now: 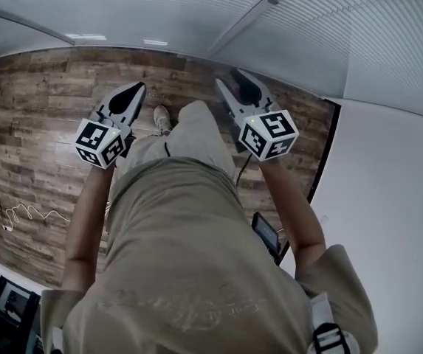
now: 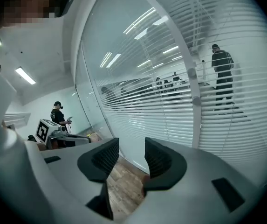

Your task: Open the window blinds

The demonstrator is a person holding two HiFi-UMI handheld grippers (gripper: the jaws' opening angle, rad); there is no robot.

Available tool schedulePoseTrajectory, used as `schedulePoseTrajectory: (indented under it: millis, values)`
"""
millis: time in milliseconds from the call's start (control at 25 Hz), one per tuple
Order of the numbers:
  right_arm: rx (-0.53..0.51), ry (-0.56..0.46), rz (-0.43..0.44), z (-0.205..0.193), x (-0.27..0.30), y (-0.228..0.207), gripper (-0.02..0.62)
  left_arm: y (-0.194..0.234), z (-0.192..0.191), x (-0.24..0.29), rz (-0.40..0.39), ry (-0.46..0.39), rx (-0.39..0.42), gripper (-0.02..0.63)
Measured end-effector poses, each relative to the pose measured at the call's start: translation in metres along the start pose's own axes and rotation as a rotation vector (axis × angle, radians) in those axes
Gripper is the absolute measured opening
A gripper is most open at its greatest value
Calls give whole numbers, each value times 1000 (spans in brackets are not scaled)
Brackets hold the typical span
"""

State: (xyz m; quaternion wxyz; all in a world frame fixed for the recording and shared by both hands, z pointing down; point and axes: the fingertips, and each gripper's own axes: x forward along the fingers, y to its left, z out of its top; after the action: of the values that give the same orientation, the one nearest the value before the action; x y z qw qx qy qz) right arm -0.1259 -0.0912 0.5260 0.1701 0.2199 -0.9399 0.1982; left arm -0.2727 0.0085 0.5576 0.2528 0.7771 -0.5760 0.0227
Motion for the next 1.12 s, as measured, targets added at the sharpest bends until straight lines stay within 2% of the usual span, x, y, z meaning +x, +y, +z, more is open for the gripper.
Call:
schedulePoseTrajectory:
  millis: [160, 360, 480, 600, 760, 920, 1120]
  values:
    - [25, -2, 1, -13, -18, 14, 178, 2, -9, -24, 47, -13, -8, 14]
    - [46, -18, 6, -17, -48, -2, 176, -4, -23, -27, 117, -17, -21, 14]
    - [47, -41, 30, -25, -93, -4, 175, -35, -34, -36, 145, -19, -7, 14]
    - [48, -37, 44, -51, -136, -9, 175, -70, -54, -47, 151, -14, 20, 14]
    - [67, -19, 48, -80, -166, -15, 173, -92, -71, -63, 179, -21, 63, 14]
    - [28, 15, 125, -95, -163, 2, 170, -96, -92, -109, 289, -61, 22, 14]
    - [-17, 52, 242, -112, -163, 47, 167, -119, -141, -189, 409, -57, -39, 14]
